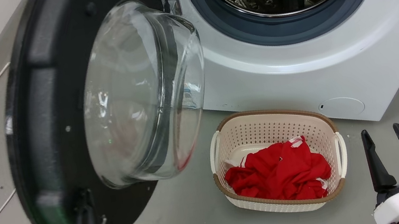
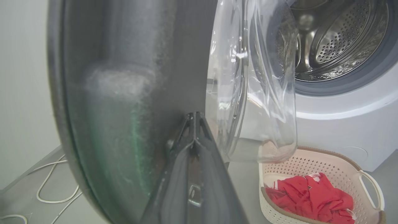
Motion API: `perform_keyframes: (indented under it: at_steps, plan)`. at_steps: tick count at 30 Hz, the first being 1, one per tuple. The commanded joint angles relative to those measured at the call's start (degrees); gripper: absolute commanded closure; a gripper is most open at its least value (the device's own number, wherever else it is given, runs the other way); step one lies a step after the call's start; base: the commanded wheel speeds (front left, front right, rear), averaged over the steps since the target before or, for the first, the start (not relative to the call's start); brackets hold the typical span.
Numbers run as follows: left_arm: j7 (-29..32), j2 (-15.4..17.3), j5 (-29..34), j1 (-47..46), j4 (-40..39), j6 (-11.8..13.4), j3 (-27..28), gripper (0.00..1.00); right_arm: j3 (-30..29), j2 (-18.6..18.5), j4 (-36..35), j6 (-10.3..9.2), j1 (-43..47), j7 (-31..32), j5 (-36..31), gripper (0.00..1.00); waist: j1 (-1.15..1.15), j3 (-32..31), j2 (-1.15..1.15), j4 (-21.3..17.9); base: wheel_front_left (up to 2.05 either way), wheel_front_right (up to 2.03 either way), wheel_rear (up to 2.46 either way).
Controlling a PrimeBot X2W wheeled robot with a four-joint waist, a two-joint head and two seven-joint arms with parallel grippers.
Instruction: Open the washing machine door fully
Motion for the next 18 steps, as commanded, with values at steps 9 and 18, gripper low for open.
perform_keyframes:
  at_steps: [9,18]
  plan:
    - [-2.2,3.2,-5.5,-4.3,3.7,0.0,9.2,1.00,-0.4,0.1,-0.9,-0.04,-1.9,1.0,-0.6,0.00,0.00,2.2,0.00,-0.9,0.00,0.00,0.00]
    - [-5.5,7.2,-10.8,-10.6,14.8,-3.7,15.9,1.00,-0.3,0.1,-1.5,-0.04,-2.5,1.8,-1.7,0.00,0.00,2.9,0.00,-2.1,0.00,0.00,0.00]
